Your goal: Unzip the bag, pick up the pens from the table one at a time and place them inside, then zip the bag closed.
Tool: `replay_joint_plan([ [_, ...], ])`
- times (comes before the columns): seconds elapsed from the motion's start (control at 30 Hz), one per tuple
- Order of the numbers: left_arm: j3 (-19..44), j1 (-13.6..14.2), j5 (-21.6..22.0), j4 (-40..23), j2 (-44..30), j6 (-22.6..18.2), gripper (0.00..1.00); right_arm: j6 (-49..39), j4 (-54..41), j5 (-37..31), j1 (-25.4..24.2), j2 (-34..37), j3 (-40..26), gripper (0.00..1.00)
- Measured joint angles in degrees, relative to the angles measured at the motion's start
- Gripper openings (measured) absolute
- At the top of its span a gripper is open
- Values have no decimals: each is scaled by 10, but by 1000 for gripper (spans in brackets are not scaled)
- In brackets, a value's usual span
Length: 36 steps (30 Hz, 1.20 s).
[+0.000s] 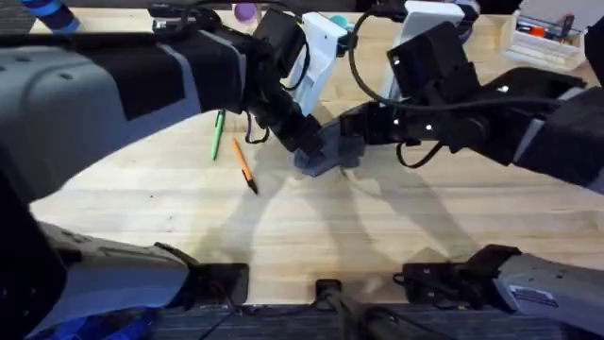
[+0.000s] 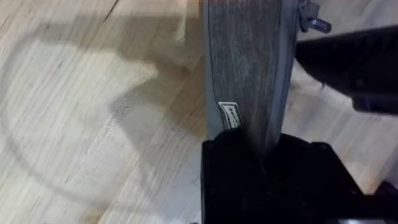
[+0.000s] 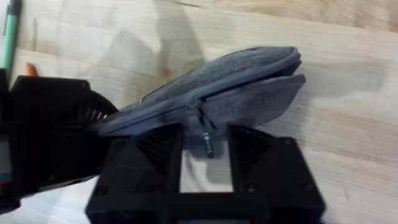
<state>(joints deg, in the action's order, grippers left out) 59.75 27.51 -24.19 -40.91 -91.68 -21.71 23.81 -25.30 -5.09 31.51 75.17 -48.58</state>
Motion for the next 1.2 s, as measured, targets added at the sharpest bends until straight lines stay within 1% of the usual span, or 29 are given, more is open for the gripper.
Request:
replay_joint_plan([
  [0.23,0,0,0,0,0,0,43,0,0,0,0,10,0,125],
  [0.33,0,0,0,0,0,0,43,1,0,0,0,10,0,42],
  [0.7,0,0,0,0,0,0,43,-2,0,7,0,10,0,34],
  [0.8,0,0,0,0,0,0,43,-12,4,35,0,1,1,34],
  [1.0,0,0,0,0,0,0,43,-29,9,106,1,-59,1,34],
  [1.1,0,0,0,0,0,0,43,-38,10,126,8,-78,1,34],
  [1.2,0,0,0,-1,0,0,43,-48,10,143,21,-82,1,34],
])
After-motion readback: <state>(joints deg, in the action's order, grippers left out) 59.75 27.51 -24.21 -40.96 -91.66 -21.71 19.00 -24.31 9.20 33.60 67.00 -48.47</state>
